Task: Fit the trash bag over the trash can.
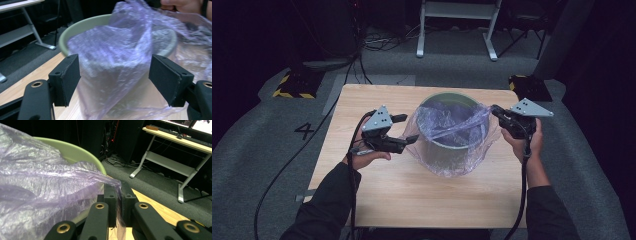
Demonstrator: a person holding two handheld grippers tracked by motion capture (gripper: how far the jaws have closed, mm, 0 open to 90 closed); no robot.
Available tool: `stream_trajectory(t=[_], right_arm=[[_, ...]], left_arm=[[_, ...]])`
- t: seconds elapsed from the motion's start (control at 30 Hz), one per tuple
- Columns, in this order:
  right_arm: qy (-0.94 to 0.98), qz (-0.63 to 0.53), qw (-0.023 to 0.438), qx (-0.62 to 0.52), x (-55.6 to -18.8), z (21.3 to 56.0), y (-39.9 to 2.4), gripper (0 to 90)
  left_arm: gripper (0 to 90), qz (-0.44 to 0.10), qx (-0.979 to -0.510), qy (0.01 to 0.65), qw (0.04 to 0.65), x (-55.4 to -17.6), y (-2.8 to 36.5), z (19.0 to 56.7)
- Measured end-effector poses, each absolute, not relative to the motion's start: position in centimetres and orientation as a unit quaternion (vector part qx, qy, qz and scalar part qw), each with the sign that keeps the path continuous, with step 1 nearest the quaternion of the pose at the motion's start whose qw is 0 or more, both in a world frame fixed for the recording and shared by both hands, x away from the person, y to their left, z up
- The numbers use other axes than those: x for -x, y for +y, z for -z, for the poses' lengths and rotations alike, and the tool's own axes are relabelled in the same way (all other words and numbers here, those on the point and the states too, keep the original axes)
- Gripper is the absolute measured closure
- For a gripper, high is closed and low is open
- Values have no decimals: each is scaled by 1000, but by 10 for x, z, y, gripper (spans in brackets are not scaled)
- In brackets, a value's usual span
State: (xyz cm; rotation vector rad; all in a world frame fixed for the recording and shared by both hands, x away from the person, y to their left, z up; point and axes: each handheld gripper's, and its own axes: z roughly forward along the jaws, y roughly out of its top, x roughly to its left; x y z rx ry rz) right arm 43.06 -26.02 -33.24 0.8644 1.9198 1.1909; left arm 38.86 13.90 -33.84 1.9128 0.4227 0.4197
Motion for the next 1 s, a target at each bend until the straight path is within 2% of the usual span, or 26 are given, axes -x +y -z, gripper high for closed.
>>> stream_trajectory(t=[0.2, 0.37, 0.43, 0.5, 0.63, 0.77, 0.9, 1.0], right_arm=[[735, -464, 362, -338, -430, 325, -256, 864], [727, -471, 362, -345, -432, 322, -259, 864], [728, -470, 360, -345, -433, 323, -259, 860], [729, -471, 356, -346, -434, 323, -261, 854], [726, -475, 351, -353, -437, 325, -264, 845], [728, -469, 351, -356, -441, 326, -265, 843], [729, -464, 351, -361, -444, 326, -266, 831], [728, -467, 346, -364, -447, 325, -268, 832]], left_arm=[[218, -207, -823, 161, 503, -386, 127, 342], [335, -205, -825, 171, 498, -392, 131, 352], [349, -212, -826, 178, 490, -395, 131, 355], [417, -238, -823, 188, 480, -397, 128, 355], [644, -255, -822, 181, 476, -401, 128, 354], [785, -277, -815, 177, 477, -403, 130, 351], [872, -276, -799, 182, 503, -408, 134, 347], [896, -262, -804, 170, 507, -411, 131, 346]])
